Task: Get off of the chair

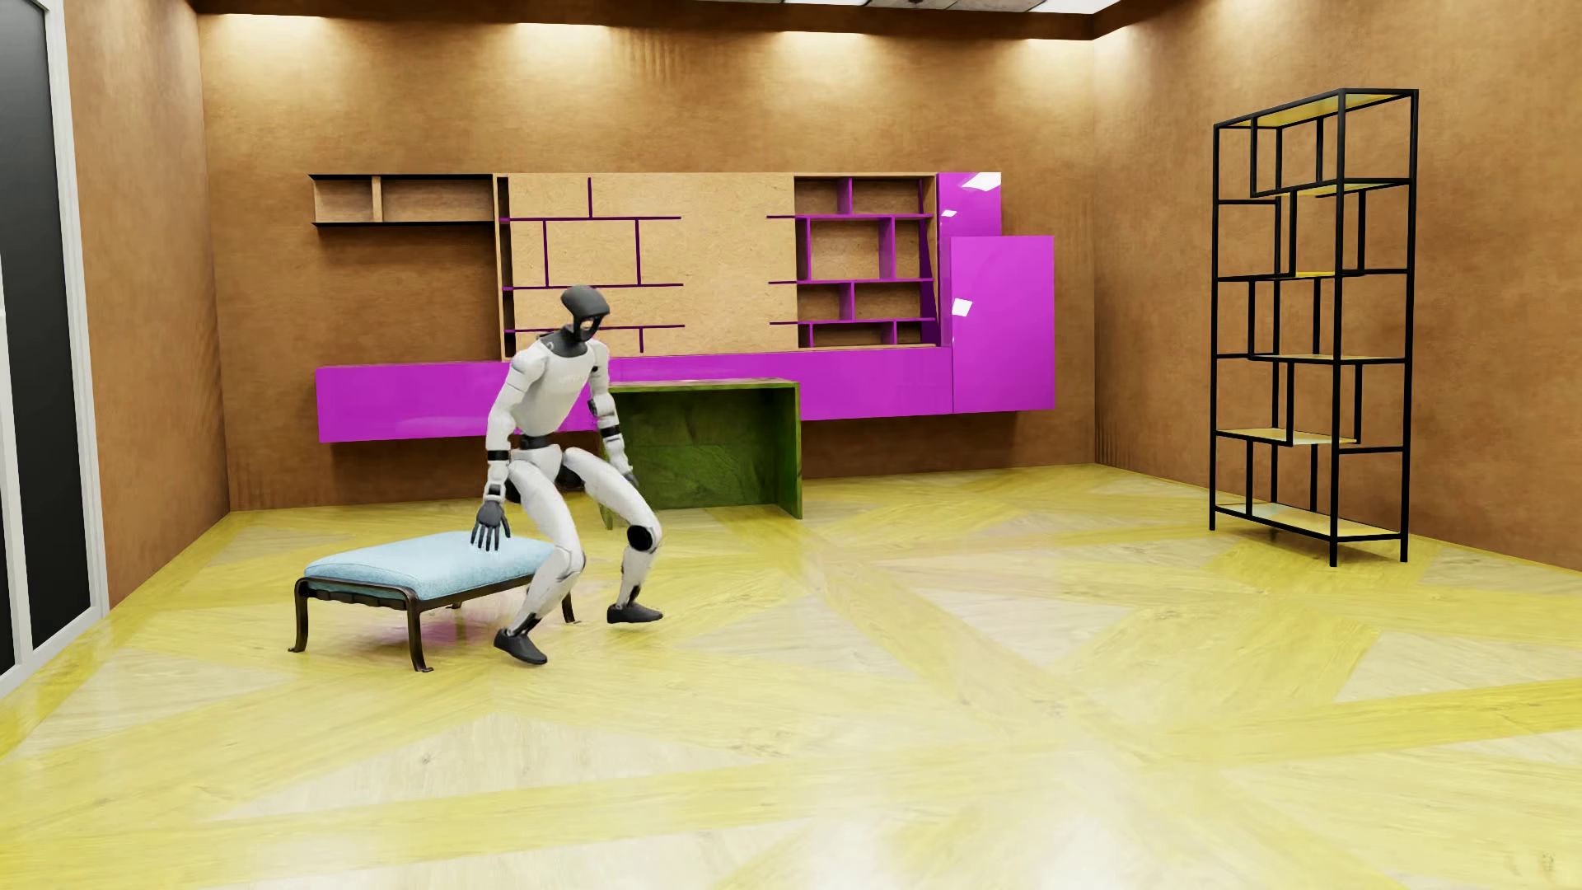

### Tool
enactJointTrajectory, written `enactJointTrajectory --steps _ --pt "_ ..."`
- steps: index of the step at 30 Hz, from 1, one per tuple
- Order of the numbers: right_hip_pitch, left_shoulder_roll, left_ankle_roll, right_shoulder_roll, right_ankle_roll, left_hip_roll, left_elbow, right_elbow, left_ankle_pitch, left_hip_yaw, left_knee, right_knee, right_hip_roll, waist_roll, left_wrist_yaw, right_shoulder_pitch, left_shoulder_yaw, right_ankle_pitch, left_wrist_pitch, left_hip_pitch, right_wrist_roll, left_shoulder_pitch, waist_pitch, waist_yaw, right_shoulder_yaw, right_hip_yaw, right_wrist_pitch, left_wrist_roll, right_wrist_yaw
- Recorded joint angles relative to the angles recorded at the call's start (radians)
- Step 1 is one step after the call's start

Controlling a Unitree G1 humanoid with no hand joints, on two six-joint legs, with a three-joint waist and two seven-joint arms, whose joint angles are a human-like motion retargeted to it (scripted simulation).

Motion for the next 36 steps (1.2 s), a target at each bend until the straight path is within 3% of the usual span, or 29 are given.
enactJointTrajectory --steps 1,3,5,6,7,8,9,10,12,14,16,17,19,20,21,22,24,26,27,28,29,30,31,32,33,34,35,36 --pt "0.054 0.002 0.016 0.003 0.001 -0.012 -0.004 0.002 0.035 0.003 -0.100 -0.087 0.006 -0.006 -0.002 0.008 -0.003 0.016 -0.003 0.064 -0.002 0.005 -0.031 0.000 0.000 -0.008 -0.013 0.005 0.007" --pt "0.204 0.019 0.077 0.009 -0.027 -0.042 -0.026 0.013 0.104 0.031 -0.316 -0.283 0.021 -0.027 -0.019 0.033 0.012 0.056 -0.023 0.236 -0.004 0.054 -0.095 -0.004 0.033 -0.045 0.014 0.013 0.017" --pt "0.352 0.006 0.123 0.008 -0.044 -0.047 -0.021 0.049 0.169 0.024 -0.479 -0.477 0.063 -0.020 -0.034 0.033 0.038 0.091 -0.039 0.384 0.002 0.119 -0.173 0.015 0.078 -0.062 -0.006 0.027 0.046" --pt "0.463 0.004 0.094 0.029 -0.046 -0.056 -0.009 0.070 0.225 -0.018 -0.483 -0.574 0.062 -0.033 -0.032 0.023 0.028 0.100 -0.041 0.435 0.010 0.156 -0.191 0.016 0.091 -0.081 -0.011 0.024 0.059" --pt "0.500 0.004 0.050 0.044 -0.068 -0.042 -0.006 0.081 0.304 -0.057 -0.434 -0.661 0.092 -0.044 -0.041 0.016 0.053 0.135 -0.040 0.398 -0.019 0.193 -0.247 0.032 0.122 -0.076 0.001 0.028 0.078" --pt "0.611 -0.006 0.036 0.051 -0.068 -0.049 -0.004 0.058 0.321 -0.076 -0.404 -0.780 0.092 -0.045 -0.044 0.018 0.066 0.148 -0.034 0.398 -0.017 0.232 -0.273 0.044 0.112 -0.091 -0.002 0.026 0.077" --pt "0.682 -0.012 0.043 0.079 -0.060 -0.044 0.014 0.046 0.312 -0.015 -0.398 -0.857 0.101 -0.058 -0.032 0.004 0.078 0.146 -0.038 0.390 -0.060 0.249 -0.287 0.062 0.080 -0.131 -0.076 0.073 0.094" --pt "0.771 -0.027 0.007 0.076 -0.049 -0.029 0.018 -0.002 0.320 0.002 -0.450 -0.959 0.103 -0.054 -0.062 0.000 0.101 0.161 -0.026 0.394 -0.083 0.283 -0.299 0.073 0.087 -0.156 -0.085 0.089 0.127" --pt "0.929 -0.047 -0.006 0.084 -0.037 -0.016 0.049 -0.081 0.410 0.033 -0.644 -1.148 0.103 -0.067 -0.074 -0.024 0.119 0.187 -0.031 0.393 -0.112 0.340 -0.331 0.098 0.111 -0.196 -0.116 0.091 0.153" --pt "1.057 -0.070 0.049 0.103 -0.035 -0.035 0.093 -0.131 0.483 0.054 -0.864 -1.285 0.111 -0.068 -0.101 -0.066 0.142 0.207 -0.035 0.398 -0.143 0.385 -0.362 0.115 0.162 -0.212 -0.129 0.101 0.141" --pt "1.228 -0.087 0.161 0.118 -0.014 -0.054 0.125 -0.177 0.465 0.077 -1.036 -1.471 0.128 -0.055 -0.103 -0.121 0.150 0.239 -0.039 0.424 -0.143 0.420 -0.386 0.131 0.191 -0.234 -0.149 0.103 0.133" --pt "1.262 -0.101 0.189 0.123 -0.015 -0.068 0.138 -0.197 0.459 0.091 -1.078 -1.482 0.123 -0.059 -0.100 -0.136 0.178 0.254 -0.030 0.427 -0.149 0.432 -0.409 0.139 0.196 -0.254 -0.143 0.092 0.130" --pt "1.309 -0.111 0.210 0.131 0.001 -0.072 0.135 -0.212 0.426 0.097 -1.007 -1.480 0.103 -0.062 -0.102 -0.152 0.220 0.275 -0.029 0.421 -0.146 0.453 -0.444 0.158 0.223 -0.276 -0.145 0.091 0.111" --pt "1.326 -0.112 0.191 0.133 0.003 -0.067 0.121 -0.214 0.446 0.080 -0.934 -1.457 0.095 -0.068 -0.091 -0.146 0.234 0.310 -0.033 0.412 -0.139 0.460 -0.446 0.158 0.237 -0.275 -0.141 0.078 0.101" --pt "1.293 -0.101 0.147 0.136 0.028 -0.073 0.132 -0.200 0.456 0.076 -0.902 -1.342 0.061 -0.093 -0.089 -0.126 0.216 0.337 -0.053 0.426 -0.136 0.455 -0.453 0.169 0.228 -0.266 -0.143 0.066 0.098" --pt "1.249 -0.097 0.168 0.137 0.038 -0.092 0.135 -0.173 0.445 0.097 -0.904 -1.191 0.052 -0.096 -0.098 -0.090 0.208 0.377 -0.043 0.466 -0.147 0.455 -0.462 0.156 0.210 -0.248 -0.118 0.070 0.117" --pt "1.085 -0.057 0.237 0.144 0.095 -0.138 0.154 -0.102 0.410 0.120 -0.994 -0.803 0.040 -0.102 -0.132 -0.031 0.174 0.573 -0.046 0.620 -0.125 0.412 -0.455 0.108 0.177 -0.202 -0.122 0.102 0.151" --pt "0.933 -0.016 0.255 0.135 0.108 -0.151 0.173 -0.029 0.374 0.141 -1.100 -0.509 0.051 -0.084 -0.153 0.034 0.125 0.495 -0.049 0.801 -0.116 0.332 -0.430 0.059 0.126 -0.180 -0.118 0.084 0.192" --pt "0.836 0.004 0.261 0.133 0.104 -0.156 0.182 0.008 0.353 0.164 -1.144 -0.427 0.072 -0.074 -0.147 0.094 0.067 0.478 -0.013 0.878 -0.102 0.300 -0.442 0.037 0.105 -0.162 -0.097 0.067 0.177" --pt "0.771 0.021 0.253 0.129 0.123 -0.158 0.169 0.032 0.335 0.164 -1.193 -0.402 0.087 -0.062 -0.142 0.123 0.044 0.432 -0.036 0.969 -0.082 0.243 -0.412 0.005 0.053 -0.148 -0.113 0.061 0.171" --pt "0.676 0.033 0.256 0.124 0.137 -0.164 0.160 0.070 0.321 0.163 -1.232 -0.406 0.105 -0.062 -0.133 0.160 0.030 0.411 -0.043 1.035 -0.100 0.193 -0.410 -0.021 0.014 -0.118 -0.094 0.036 0.187" --pt "0.574 0.047 0.239 0.114 0.153 -0.162 0.134 0.087 0.306 0.173 -1.281 -0.464 0.125 -0.055 -0.121 0.207 0.026 0.418 -0.027 1.096 -0.087 0.155 -0.427 -0.047 -0.006 -0.086 -0.092 0.019 0.193" --pt "0.529 0.054 0.221 0.106 0.156 -0.163 0.119 0.108 0.294 0.179 -1.326 -0.594 0.145 -0.048 -0.112 0.235 0.026 0.366 -0.044 1.176 -0.082 0.109 -0.411 -0.072 -0.033 -0.054 -0.096 0.002 0.187" --pt "0.493 0.066 0.233 0.104 0.150 -0.155 0.086 0.109 0.267 0.170 -1.340 -0.788 0.165 -0.045 -0.114 0.288 -0.010 0.458 -0.060 1.222 -0.080 0.089 -0.430 -0.084 -0.071 -0.046 -0.090 0.004 0.188" --pt "0.520 0.044 0.230 0.105 0.129 -0.169 0.061 0.113 0.244 0.182 -1.366 -1.056 0.173 -0.039 -0.072 0.315 0.007 0.492 -0.071 1.287 -0.045 0.066 -0.421 -0.088 -0.101 -0.054 -0.089 -0.035 0.174" --pt "0.552 0.051 0.189 0.102 0.112 -0.159 0.036 0.114 0.216 0.203 -1.361 -1.332 0.170 -0.040 -0.069 0.360 -0.021 0.509 -0.082 1.333 -0.039 0.057 -0.444 -0.089 -0.134 -0.080 -0.101 -0.018 0.184" --pt "0.560 0.036 0.160 0.094 0.134 -0.154 0.035 0.124 0.175 0.230 -1.324 -1.537 0.165 -0.032 -0.085 0.383 -0.014 0.551 -0.083 1.350 -0.030 0.048 -0.472 -0.088 -0.184 -0.124 -0.105 0.001 0.203" --pt "0.557 0.028 0.136 0.091 0.152 -0.142 0.023 0.127 0.152 0.237 -1.298 -1.587 0.163 -0.024 -0.090 0.406 -0.009 0.566 -0.094 1.388 -0.053 0.054 -0.482 -0.093 -0.223 -0.130 -0.095 0.017 0.191"
